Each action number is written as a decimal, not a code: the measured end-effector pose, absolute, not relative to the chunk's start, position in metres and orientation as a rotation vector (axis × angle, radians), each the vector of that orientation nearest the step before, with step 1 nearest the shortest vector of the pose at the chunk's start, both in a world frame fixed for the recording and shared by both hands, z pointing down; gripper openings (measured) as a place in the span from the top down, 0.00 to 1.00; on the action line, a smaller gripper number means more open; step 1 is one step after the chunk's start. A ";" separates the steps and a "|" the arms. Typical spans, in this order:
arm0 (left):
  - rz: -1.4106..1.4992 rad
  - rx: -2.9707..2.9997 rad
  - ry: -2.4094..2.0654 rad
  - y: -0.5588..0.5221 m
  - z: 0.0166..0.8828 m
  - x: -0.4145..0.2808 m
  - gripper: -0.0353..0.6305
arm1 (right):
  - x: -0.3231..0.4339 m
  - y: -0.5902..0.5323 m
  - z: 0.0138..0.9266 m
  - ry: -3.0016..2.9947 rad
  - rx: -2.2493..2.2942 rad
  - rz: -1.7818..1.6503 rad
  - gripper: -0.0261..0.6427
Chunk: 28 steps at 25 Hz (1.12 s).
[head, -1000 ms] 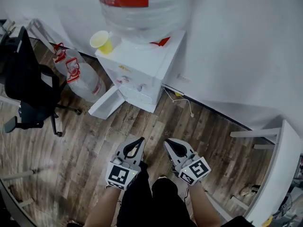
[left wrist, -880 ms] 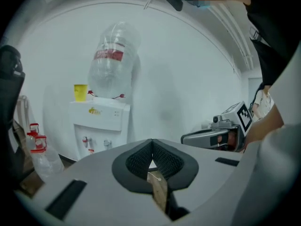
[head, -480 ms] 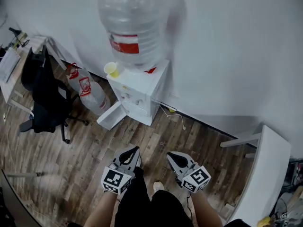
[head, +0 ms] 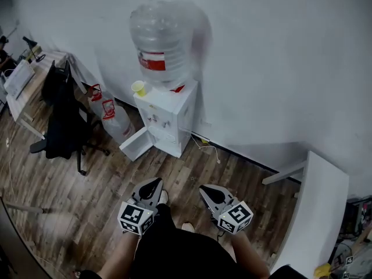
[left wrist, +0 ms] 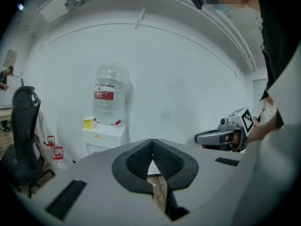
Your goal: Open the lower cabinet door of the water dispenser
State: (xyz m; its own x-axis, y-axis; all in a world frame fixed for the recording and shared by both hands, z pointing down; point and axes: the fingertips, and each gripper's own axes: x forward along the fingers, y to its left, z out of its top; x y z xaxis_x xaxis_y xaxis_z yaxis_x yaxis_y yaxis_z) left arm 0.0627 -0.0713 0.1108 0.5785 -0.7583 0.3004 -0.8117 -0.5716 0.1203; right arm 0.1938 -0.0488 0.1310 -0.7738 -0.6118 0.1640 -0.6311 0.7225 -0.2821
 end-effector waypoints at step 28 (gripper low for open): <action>0.248 2.562 -1.366 0.061 0.085 0.053 0.93 | 0.209 0.063 0.123 -2.876 1.038 0.528 0.92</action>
State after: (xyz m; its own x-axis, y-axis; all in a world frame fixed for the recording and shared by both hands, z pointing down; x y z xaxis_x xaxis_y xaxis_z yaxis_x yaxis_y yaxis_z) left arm 0.0532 0.0611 0.0853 0.5518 -0.7945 0.2537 -0.8329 -0.5403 0.1196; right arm 0.2089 0.0627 0.1226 -0.7754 -0.6134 0.1496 -0.6266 0.7183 -0.3025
